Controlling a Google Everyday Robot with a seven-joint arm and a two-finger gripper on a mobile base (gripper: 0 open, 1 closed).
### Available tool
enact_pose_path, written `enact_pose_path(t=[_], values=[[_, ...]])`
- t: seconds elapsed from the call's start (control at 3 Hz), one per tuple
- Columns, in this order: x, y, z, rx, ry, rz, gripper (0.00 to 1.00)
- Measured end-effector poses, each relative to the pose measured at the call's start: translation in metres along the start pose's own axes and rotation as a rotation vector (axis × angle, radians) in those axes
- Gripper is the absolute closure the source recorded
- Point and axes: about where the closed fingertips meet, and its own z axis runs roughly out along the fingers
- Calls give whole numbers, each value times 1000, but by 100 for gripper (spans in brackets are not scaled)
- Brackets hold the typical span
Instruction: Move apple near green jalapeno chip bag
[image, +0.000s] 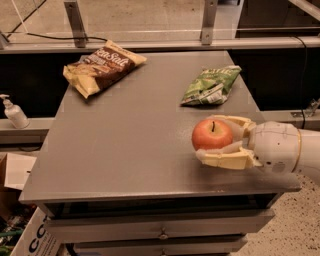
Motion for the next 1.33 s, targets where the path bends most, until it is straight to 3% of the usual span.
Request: enact_pose_path(t=[0.67, 1.0, 1.33], values=[[-16, -96, -52, 199, 16, -90, 100], [-6, -140, -76, 285, 33, -87, 100], [3, -170, -77, 319, 40, -82, 100]])
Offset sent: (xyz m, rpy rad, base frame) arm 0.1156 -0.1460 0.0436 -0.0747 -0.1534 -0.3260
